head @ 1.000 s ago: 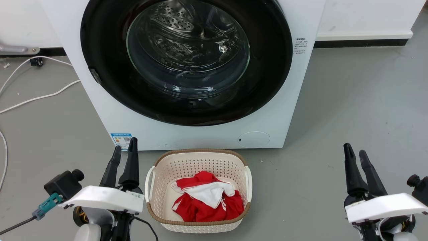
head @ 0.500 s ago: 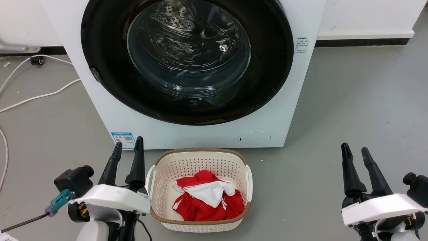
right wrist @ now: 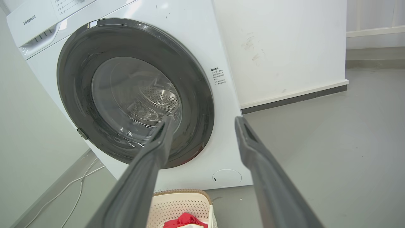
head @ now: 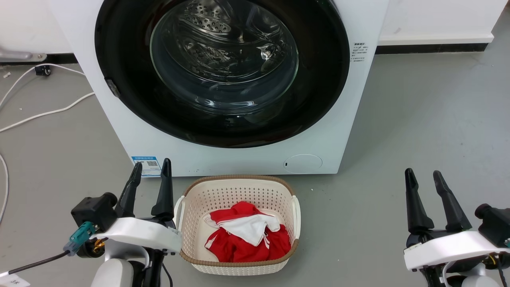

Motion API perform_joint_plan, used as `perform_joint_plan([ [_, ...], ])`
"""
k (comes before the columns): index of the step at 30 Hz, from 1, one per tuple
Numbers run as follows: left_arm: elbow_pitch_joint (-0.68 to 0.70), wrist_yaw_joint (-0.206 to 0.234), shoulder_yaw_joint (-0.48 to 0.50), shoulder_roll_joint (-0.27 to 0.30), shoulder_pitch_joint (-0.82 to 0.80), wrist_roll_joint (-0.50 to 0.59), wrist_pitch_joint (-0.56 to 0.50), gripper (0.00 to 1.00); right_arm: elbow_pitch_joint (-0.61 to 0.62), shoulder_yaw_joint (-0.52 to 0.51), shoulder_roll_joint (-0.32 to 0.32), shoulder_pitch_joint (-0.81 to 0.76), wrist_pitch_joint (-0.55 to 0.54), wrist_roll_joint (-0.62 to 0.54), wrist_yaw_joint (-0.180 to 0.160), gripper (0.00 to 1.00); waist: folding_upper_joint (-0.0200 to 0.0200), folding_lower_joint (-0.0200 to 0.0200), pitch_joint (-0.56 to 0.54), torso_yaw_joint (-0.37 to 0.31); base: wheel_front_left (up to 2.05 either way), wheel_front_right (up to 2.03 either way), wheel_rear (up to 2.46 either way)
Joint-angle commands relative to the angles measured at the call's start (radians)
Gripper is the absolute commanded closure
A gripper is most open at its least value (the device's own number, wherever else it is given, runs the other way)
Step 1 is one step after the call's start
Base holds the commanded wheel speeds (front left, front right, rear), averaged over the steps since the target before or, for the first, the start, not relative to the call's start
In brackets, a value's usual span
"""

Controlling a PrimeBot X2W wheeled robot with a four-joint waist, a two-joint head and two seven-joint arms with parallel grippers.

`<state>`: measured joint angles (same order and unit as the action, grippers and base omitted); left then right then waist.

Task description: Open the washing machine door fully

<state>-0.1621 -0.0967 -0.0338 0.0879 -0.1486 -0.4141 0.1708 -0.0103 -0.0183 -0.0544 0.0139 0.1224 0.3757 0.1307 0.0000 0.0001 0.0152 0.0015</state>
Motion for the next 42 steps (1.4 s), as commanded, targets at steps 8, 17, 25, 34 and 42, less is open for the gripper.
perform_joint_plan([
  [8, -0.005, 0.005, -0.010, 0.010, -0.024, 0.086, 0.023, 0.00, 0.014, 0.006, 0.003, -0.008, 0.013, -0.089, 0.000, 0.00, 0.0000, 0.0000, 0.001, 0.001, 0.00, 0.00, 0.00],
  [17, -0.020, 0.009, -0.014, 0.010, -0.027, 0.162, 0.042, 0.00, 0.024, 0.007, 0.004, -0.013, 0.022, -0.178, 0.000, 0.00, 0.0000, 0.0000, 0.000, 0.003, 0.00, 0.00, 0.00],
  [25, -0.024, 0.015, -0.018, 0.010, -0.027, 0.227, 0.057, 0.00, 0.029, 0.002, 0.004, -0.017, 0.027, -0.244, 0.000, 0.00, 0.0000, 0.0000, -0.002, 0.006, 0.00, 0.00, 0.00],
  [34, -0.033, 0.018, -0.021, 0.011, -0.031, 0.294, 0.076, 0.00, 0.033, 0.004, 0.005, -0.022, 0.031, -0.307, 0.000, 0.00, 0.0000, -0.0001, -0.002, 0.008, 0.00, 0.00, 0.00],
  [42, -0.044, 0.019, -0.022, 0.008, -0.035, 0.345, 0.090, 0.00, 0.038, 0.002, 0.006, -0.026, 0.040, -0.355, 0.000, 0.00, 0.0000, -0.0001, -0.002, 0.009, 0.00, 0.00, 0.00],
])
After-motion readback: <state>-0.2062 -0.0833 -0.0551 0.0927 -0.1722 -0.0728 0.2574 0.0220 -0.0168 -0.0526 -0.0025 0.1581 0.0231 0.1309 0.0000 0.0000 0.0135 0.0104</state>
